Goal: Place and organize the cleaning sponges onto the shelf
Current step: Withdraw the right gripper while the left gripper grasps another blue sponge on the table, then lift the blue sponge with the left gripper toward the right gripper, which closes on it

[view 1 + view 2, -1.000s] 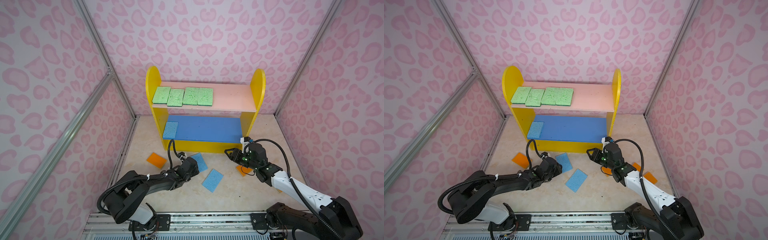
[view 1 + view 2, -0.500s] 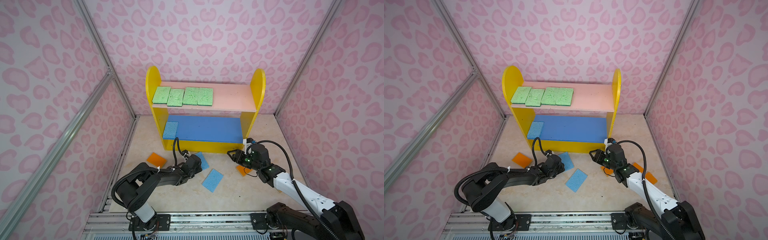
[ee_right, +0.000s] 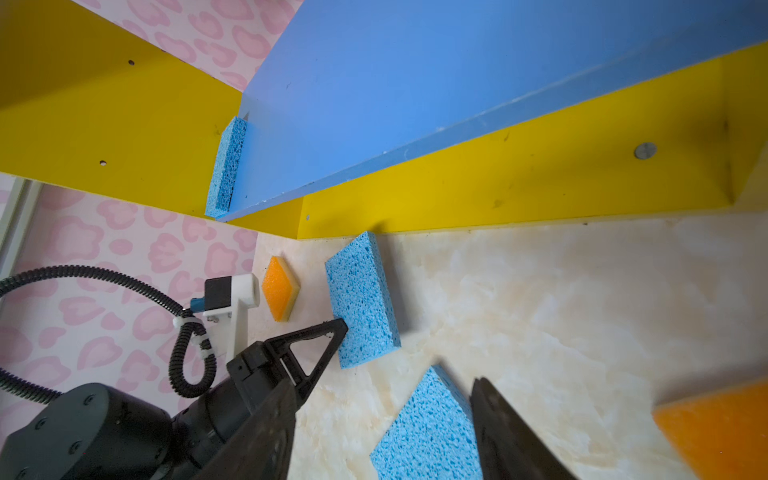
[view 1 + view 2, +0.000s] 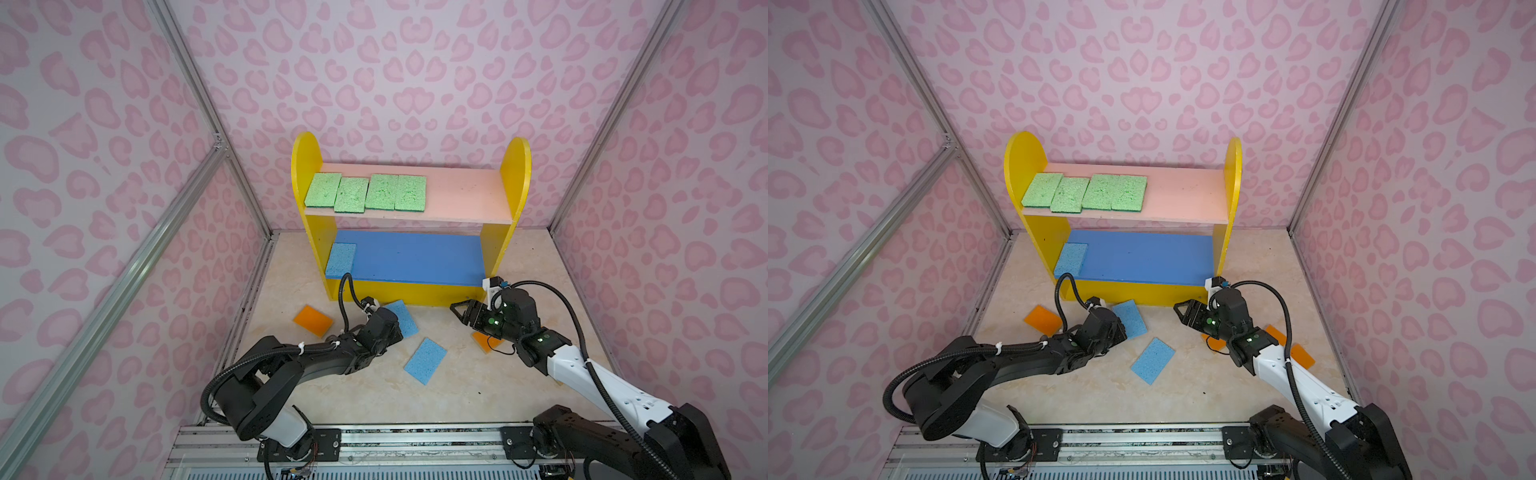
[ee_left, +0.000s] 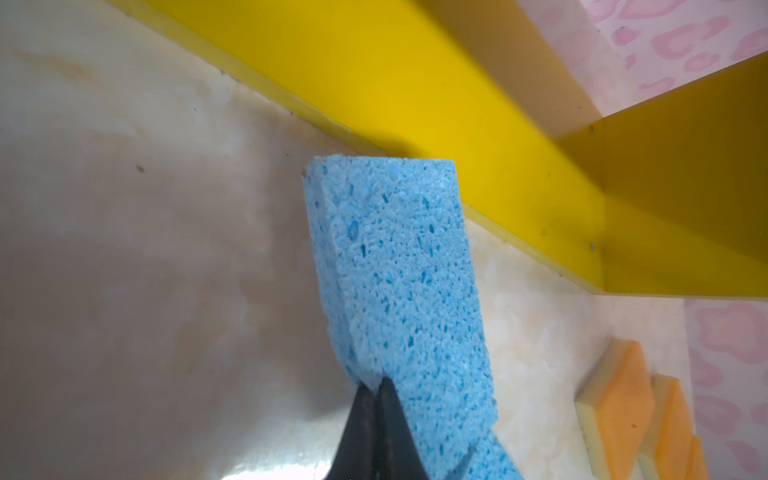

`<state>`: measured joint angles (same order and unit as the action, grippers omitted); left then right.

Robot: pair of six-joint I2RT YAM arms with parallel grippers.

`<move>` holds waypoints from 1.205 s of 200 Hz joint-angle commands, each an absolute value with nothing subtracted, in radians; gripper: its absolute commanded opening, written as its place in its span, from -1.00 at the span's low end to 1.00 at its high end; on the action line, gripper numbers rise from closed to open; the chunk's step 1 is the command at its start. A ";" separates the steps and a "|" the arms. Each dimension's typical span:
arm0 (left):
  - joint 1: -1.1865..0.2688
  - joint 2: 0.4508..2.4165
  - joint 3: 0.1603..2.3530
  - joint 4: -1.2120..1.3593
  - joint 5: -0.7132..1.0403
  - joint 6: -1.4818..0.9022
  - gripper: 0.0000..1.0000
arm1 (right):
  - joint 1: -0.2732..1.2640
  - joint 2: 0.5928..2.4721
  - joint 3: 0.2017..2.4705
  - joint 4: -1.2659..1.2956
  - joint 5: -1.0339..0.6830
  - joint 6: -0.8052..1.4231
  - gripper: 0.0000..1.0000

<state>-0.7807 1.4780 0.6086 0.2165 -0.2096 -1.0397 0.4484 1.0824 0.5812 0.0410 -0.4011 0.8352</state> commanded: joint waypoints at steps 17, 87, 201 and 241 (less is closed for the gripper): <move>-0.775 1.287 0.560 0.165 -0.236 -0.982 -0.92 | 0.529 1.115 0.580 0.163 -0.468 0.837 0.36; -0.704 0.894 0.482 0.039 -0.175 -0.952 -0.93 | 0.759 1.320 0.730 0.274 -0.541 0.786 0.27; -0.632 0.716 0.435 -0.032 -0.097 -0.959 -0.92 | 0.816 1.512 0.861 0.351 -0.586 0.811 -0.16; -0.627 0.710 0.435 -0.037 -0.091 -0.957 -0.92 | 0.815 1.551 0.884 0.365 -0.590 0.816 -0.31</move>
<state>-0.6296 0.7170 0.4320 -0.0357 -0.1013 -0.9665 0.8154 1.5318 0.8772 0.3237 -0.5770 0.8093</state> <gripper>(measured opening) 0.039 0.372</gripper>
